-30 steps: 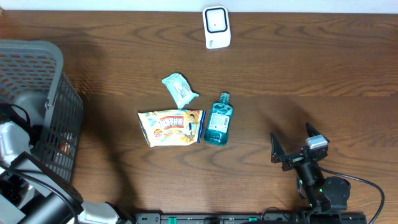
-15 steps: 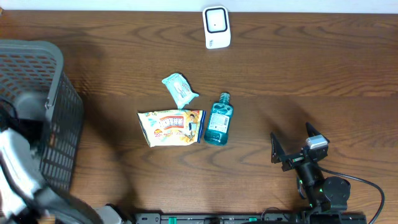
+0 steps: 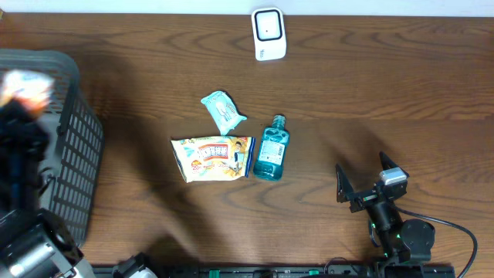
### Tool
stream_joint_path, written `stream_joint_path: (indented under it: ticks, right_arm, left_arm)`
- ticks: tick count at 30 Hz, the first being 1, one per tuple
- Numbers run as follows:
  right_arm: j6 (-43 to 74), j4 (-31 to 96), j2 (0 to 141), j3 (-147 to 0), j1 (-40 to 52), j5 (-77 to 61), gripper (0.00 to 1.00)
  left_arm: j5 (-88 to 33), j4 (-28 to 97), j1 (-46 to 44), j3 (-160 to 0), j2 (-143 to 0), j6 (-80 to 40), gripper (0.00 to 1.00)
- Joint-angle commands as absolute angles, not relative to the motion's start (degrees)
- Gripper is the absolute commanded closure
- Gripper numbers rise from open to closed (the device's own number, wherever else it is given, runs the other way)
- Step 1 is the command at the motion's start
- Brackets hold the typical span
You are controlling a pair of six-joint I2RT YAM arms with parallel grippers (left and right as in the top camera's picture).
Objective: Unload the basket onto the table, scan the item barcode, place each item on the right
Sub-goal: 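Return the left gripper into the basket and grasp the orange tissue pack, then carry the orange tissue pack right of the Listerine bottle and lower it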
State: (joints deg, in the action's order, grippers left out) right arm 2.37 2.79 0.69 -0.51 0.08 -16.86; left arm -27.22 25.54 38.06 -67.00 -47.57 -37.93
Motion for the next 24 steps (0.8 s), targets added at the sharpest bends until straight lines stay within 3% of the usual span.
stream_joint_path:
  ticks: [1, 9, 14, 24]
  right_arm:
    - [2.7, 3.0, 0.3, -0.3, 0.5, -16.6, 0.01]
    - [2.7, 3.0, 0.3, -0.3, 0.5, -16.6, 0.01]
    - [2.7, 3.0, 0.3, -0.3, 0.5, -16.6, 0.01]
    - [2.7, 3.0, 0.3, -0.3, 0.5, -16.6, 0.01]
  left_arm:
    - [-44.2, 24.1, 28.9, -67.1, -48.9, -37.9, 0.93]
    - [-42.6, 24.1, -2.8, -66.9, -55.1, -22.1, 0.93]
    - [-33.9, 23.7, -19.0, -66.9, -64.7, -17.2, 0.93]
    - [-28.7, 15.5, -32.4, -66.9, -87.4, -17.2, 0.93]
